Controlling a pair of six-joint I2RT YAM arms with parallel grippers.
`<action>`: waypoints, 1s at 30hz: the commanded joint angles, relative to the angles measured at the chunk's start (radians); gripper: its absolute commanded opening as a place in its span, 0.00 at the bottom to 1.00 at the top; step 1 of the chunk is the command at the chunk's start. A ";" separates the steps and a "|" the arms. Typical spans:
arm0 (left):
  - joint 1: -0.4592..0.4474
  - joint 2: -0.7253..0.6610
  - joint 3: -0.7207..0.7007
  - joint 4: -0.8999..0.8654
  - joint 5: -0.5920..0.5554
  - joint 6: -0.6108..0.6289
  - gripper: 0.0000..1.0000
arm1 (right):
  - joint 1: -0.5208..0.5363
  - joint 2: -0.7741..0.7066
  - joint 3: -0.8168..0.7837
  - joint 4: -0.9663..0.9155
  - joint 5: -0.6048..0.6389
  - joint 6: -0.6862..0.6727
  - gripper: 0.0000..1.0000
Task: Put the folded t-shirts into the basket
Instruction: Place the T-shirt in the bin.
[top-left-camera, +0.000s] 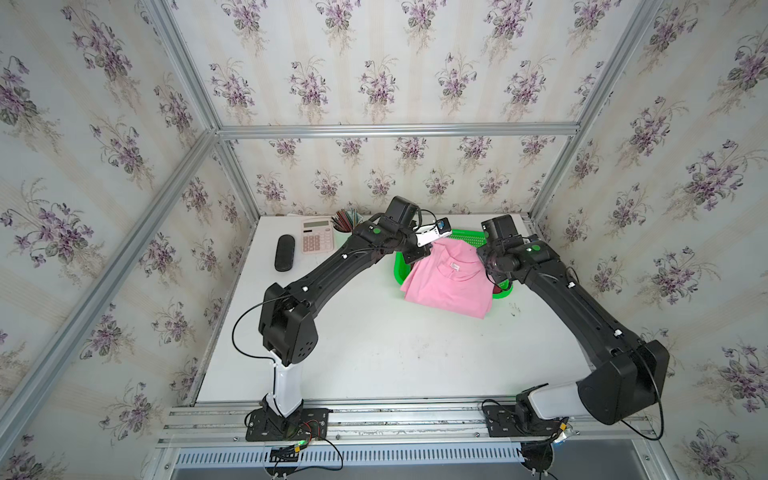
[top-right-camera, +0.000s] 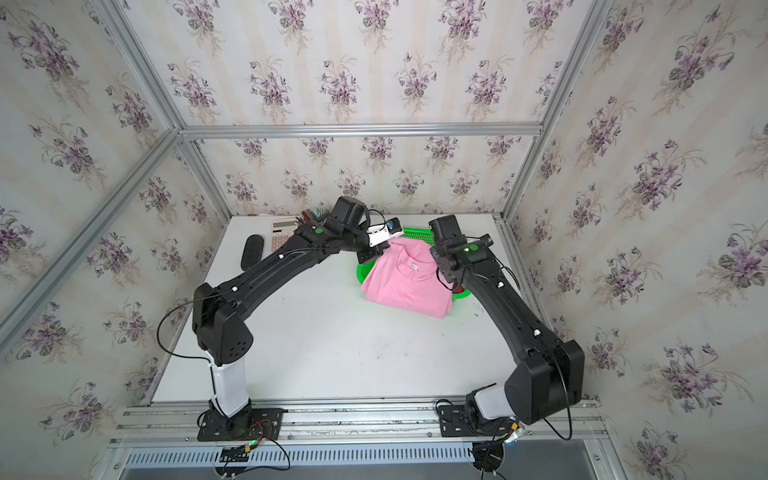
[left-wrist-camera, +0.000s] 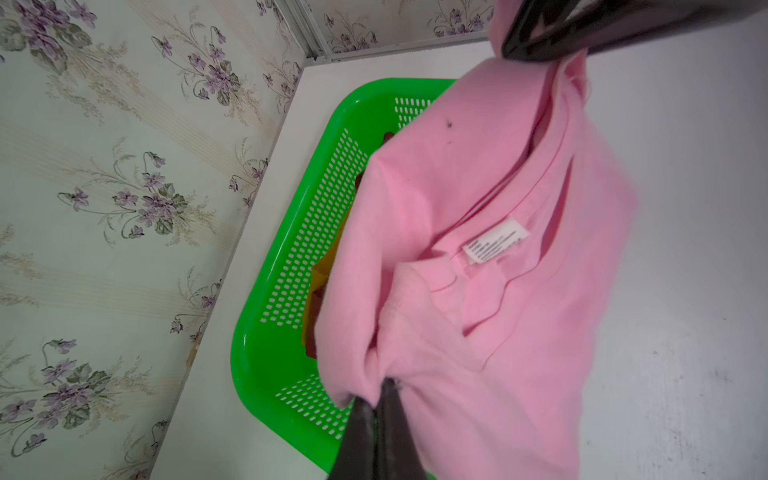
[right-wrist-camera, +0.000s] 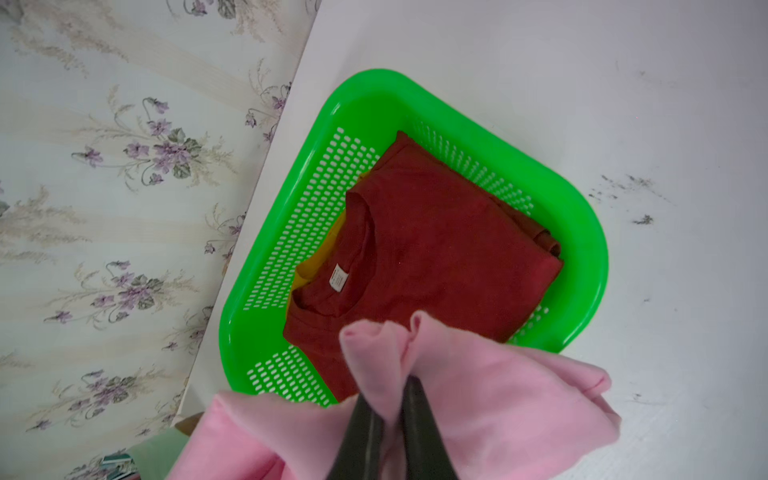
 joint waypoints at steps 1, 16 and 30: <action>0.023 0.053 0.028 0.051 0.040 0.033 0.00 | -0.029 0.046 0.045 0.045 -0.033 -0.076 0.00; 0.056 0.219 0.040 0.331 -0.099 0.058 0.00 | -0.116 0.283 0.162 0.140 -0.066 -0.183 0.00; 0.067 0.274 -0.024 0.441 -0.195 0.072 0.00 | -0.153 0.419 0.187 0.244 -0.126 -0.242 0.00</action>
